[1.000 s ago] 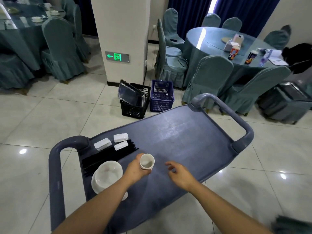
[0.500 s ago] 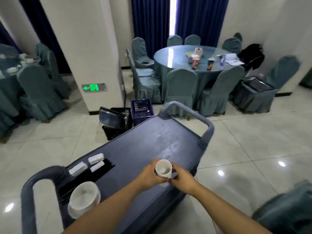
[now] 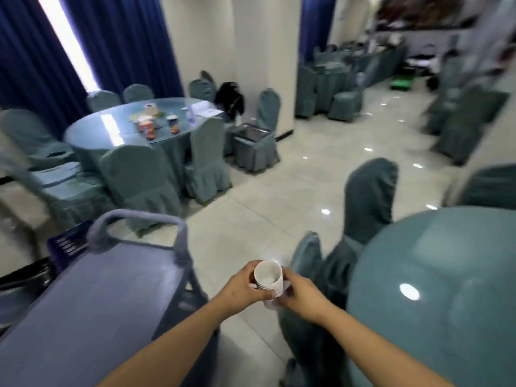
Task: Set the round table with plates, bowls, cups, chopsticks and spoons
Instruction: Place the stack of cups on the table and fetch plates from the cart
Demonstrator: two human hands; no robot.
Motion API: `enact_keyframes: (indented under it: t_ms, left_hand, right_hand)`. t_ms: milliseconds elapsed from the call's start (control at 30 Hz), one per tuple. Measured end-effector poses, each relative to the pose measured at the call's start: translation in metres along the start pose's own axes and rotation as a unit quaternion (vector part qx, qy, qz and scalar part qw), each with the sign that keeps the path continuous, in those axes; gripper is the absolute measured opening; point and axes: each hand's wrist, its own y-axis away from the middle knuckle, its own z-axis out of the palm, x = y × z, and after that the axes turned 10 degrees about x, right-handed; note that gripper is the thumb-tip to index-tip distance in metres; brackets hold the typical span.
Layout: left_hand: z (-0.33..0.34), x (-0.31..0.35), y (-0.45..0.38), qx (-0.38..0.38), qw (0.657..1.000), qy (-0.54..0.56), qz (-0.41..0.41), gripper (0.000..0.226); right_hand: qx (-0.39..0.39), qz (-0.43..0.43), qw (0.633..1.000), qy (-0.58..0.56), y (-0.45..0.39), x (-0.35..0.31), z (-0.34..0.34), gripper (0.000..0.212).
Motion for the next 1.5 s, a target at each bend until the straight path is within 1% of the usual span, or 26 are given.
enact_keyframes:
  t_ms: [67,167,233,367,467,600,667,767,867,967,1000,1133,1267,1400,1500]
  left_hand:
    - [0.041,0.019,-0.017,-0.049,0.999,0.007,0.011,0.072]
    - [0.111,0.05,-0.038,-0.134,0.99,0.01,0.036,0.072]
    - [0.158,0.07,-0.05,-0.202,0.978,0.002,0.057,0.073]
    - [0.23,0.101,-0.064,-0.301,0.949,-0.017,0.092,0.073]
    - [0.284,0.119,-0.06,-0.383,0.913,-0.036,0.138,0.071]
    - [0.334,0.132,-0.043,-0.484,0.858,-0.041,0.168,0.068]
    - [0.351,0.14,-0.035,-0.523,0.832,-0.039,0.179,0.065]
    - [0.375,0.148,-0.026,-0.587,0.786,-0.041,0.191,0.066]
    - [0.395,0.148,-0.017,-0.64,0.741,-0.051,0.196,0.068]
    - [0.42,0.151,-0.009,-0.659,0.708,-0.085,0.238,0.061]
    - [0.426,0.152,-0.005,-0.657,0.705,-0.101,0.247,0.059]
    - [0.447,0.15,-0.003,-0.62,0.719,-0.171,0.261,0.057]
    - [0.465,0.146,-0.017,-0.593,0.73,-0.22,0.258,0.057]
    - [0.485,0.14,-0.034,-0.566,0.744,-0.265,0.235,0.057]
    - [0.505,0.141,-0.043,-0.539,0.753,-0.292,0.238,0.055]
  right_hand:
    - [0.045,0.021,0.999,0.002,0.017,0.026,-0.035,0.068]
    - [0.106,0.087,0.99,0.012,0.05,0.07,-0.084,0.073]
    - [0.153,0.139,0.978,0.01,0.076,0.096,-0.109,0.073]
    - [0.244,0.214,0.946,0.001,0.121,0.122,-0.142,0.066]
    - [0.306,0.273,0.912,0.007,0.162,0.136,-0.157,0.064]
    - [0.379,0.349,0.857,0.011,0.211,0.141,-0.157,0.063]
    - [0.414,0.366,0.833,0.005,0.229,0.141,-0.155,0.064]
    - [0.48,0.393,0.784,-0.022,0.251,0.141,-0.149,0.065]
    - [0.521,0.424,0.74,-0.035,0.271,0.142,-0.138,0.062]
    - [0.555,0.445,0.702,-0.04,0.289,0.148,-0.136,0.059]
    - [0.563,0.452,0.691,-0.042,0.294,0.15,-0.135,0.059]
    - [0.584,0.476,0.655,-0.053,0.31,0.166,-0.136,0.062]
    - [0.588,0.477,0.65,-0.061,0.317,0.194,-0.146,0.061]
    - [0.579,0.472,0.66,-0.076,0.314,0.228,-0.161,0.059]
    - [0.575,0.465,0.669,-0.08,0.312,0.259,-0.182,0.057]
